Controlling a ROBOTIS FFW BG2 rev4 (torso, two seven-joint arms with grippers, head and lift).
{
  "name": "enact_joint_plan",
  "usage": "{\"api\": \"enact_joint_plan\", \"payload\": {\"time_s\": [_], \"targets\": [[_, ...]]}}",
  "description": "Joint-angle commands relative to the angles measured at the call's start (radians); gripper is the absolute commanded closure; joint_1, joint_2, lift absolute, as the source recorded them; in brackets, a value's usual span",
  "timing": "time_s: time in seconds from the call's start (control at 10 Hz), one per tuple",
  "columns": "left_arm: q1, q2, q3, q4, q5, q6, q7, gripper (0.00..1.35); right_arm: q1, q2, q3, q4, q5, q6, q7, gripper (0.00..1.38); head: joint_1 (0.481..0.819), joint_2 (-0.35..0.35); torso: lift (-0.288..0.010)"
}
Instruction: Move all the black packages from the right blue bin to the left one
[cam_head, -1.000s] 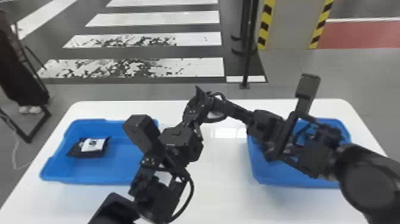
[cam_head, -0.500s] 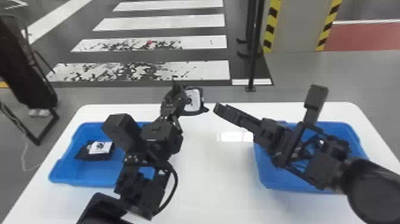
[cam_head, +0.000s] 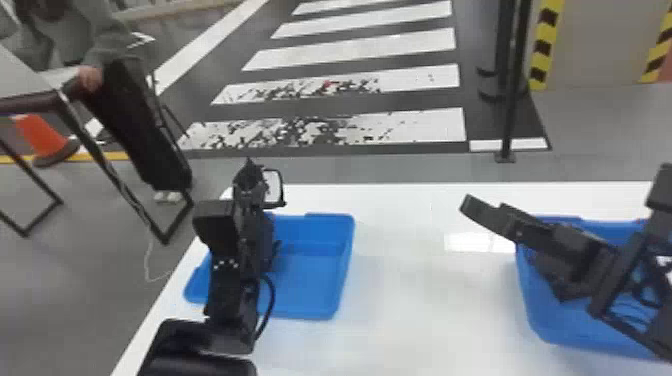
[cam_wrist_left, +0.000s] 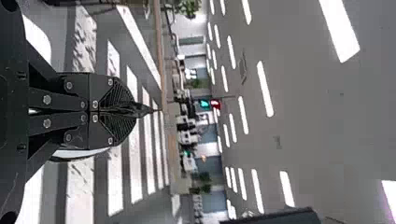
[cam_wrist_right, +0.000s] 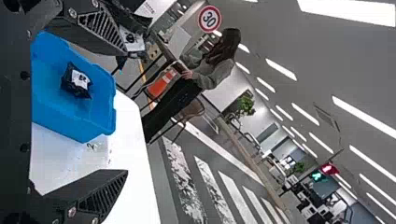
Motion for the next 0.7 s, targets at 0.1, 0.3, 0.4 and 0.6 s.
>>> {"api": "enact_joint_plan", "payload": {"time_s": [0.1, 0.3, 0.4, 0.6], "targets": [[0.028, -0.015, 0.049, 0.055, -0.034, 0.024, 0.006, 1.11, 0.019, 0.003, -0.059, -0.008, 0.064, 0.04, -0.002, 0.1, 0.68, 0.35, -0.132], [0.059, -0.023, 0.023, 0.06, 0.123, -0.076, 0.006, 0.15, 0.024, 0.011, -0.14, -0.069, 0.297, 0.116, -0.023, 0.09, 0.695, 0.344, -0.132], [0.072, -0.024, -0.007, 0.057, 0.177, -0.15, 0.006, 0.04, 0.036, 0.015, -0.194, -0.13, 0.441, 0.197, -0.046, 0.09, 0.695, 0.31, -0.132], [0.079, -0.02, -0.069, 0.057, 0.247, -0.238, 0.005, 0.08, 0.06, 0.026, -0.268, -0.165, 0.56, 0.317, -0.097, 0.09, 0.695, 0.196, -0.132]]}}
